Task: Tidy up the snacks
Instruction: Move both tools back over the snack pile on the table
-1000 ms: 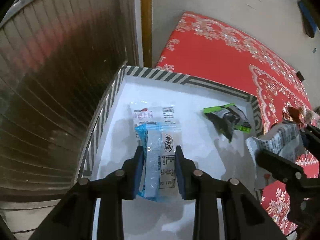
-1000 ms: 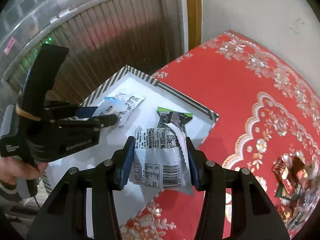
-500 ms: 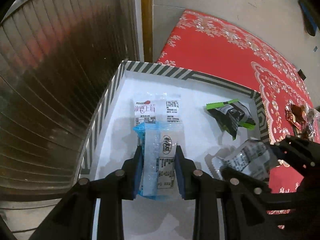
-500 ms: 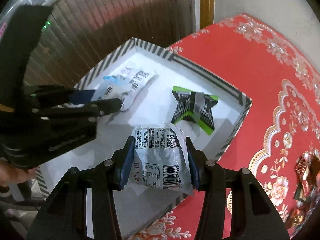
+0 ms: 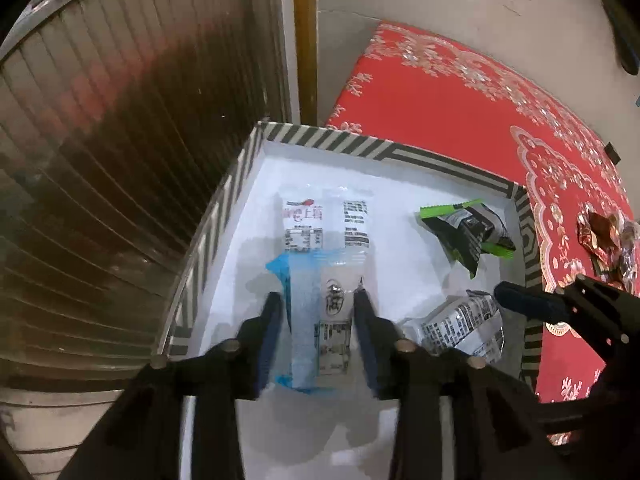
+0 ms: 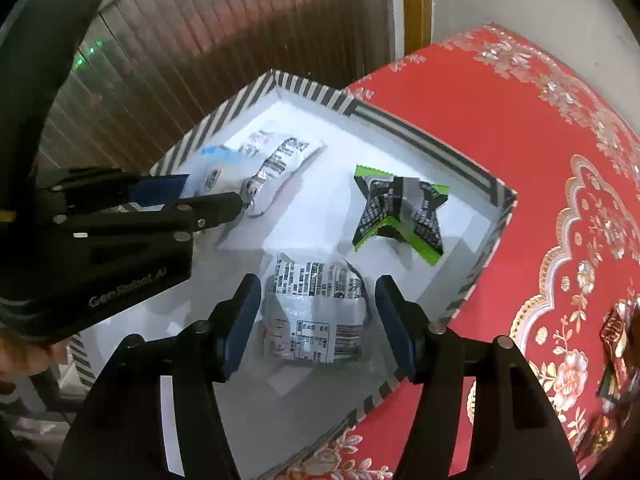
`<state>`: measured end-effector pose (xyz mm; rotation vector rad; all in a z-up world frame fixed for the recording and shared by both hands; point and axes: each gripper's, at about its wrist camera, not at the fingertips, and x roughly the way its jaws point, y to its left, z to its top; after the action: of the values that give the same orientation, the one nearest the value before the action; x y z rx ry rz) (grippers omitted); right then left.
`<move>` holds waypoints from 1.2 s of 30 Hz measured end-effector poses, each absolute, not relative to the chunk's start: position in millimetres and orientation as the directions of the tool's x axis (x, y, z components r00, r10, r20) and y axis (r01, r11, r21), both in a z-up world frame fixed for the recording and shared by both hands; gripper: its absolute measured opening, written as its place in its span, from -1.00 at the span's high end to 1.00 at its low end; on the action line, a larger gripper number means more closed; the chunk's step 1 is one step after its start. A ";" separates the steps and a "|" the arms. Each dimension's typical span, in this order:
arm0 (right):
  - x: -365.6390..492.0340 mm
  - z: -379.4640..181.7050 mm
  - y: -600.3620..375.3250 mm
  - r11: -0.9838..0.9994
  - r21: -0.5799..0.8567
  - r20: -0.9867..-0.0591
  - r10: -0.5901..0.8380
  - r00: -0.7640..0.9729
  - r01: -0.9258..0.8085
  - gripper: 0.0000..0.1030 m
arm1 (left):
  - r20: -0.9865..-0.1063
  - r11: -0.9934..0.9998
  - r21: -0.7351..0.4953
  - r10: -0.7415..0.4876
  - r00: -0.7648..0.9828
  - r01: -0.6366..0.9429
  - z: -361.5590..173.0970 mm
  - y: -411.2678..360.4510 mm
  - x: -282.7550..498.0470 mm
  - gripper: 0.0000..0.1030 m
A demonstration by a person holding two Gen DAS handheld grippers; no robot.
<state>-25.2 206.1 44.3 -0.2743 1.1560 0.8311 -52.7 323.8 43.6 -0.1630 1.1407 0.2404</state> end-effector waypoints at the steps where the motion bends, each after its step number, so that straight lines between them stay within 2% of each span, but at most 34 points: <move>1: -25.5 47.5 203.3 0.681 0.230 -0.880 0.450 0.150 -0.695 -0.16 | -0.910 0.961 -0.006 0.110 0.400 -0.277 45.3 324.0 -53.6 -0.18; 4: -27.1 55.8 198.1 0.681 0.243 -0.868 0.470 0.159 -0.691 -0.16 | -0.898 0.958 -0.005 0.122 0.422 -0.287 52.6 323.4 -57.2 -0.42; 7: -31.8 64.1 191.1 0.681 0.246 -0.857 0.485 0.173 -0.689 -0.16 | -0.892 0.956 0.013 0.143 0.430 -0.292 59.4 320.5 -58.9 -0.53; 15: -39.0 83.5 157.9 0.697 0.258 -0.834 0.510 0.209 -0.669 -0.16 | -0.879 0.956 0.021 0.157 0.450 -0.293 75.7 300.8 -61.7 -0.57; 19: -39.0 89.6 132.9 0.717 0.268 -0.826 0.515 0.229 -0.644 -0.16 | -0.869 0.961 0.022 0.155 0.470 -0.277 83.7 283.2 -60.0 -0.67; 36: -43.7 105.5 19.5 0.804 0.242 -0.811 0.474 0.342 -0.543 -0.16 | -0.876 0.990 0.012 0.078 0.476 -0.140 91.2 182.8 -37.2 -0.72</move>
<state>-43.7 19.5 105.5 -0.0757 1.0274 0.6623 -37.2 182.8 91.2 -0.0639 1.0666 0.1335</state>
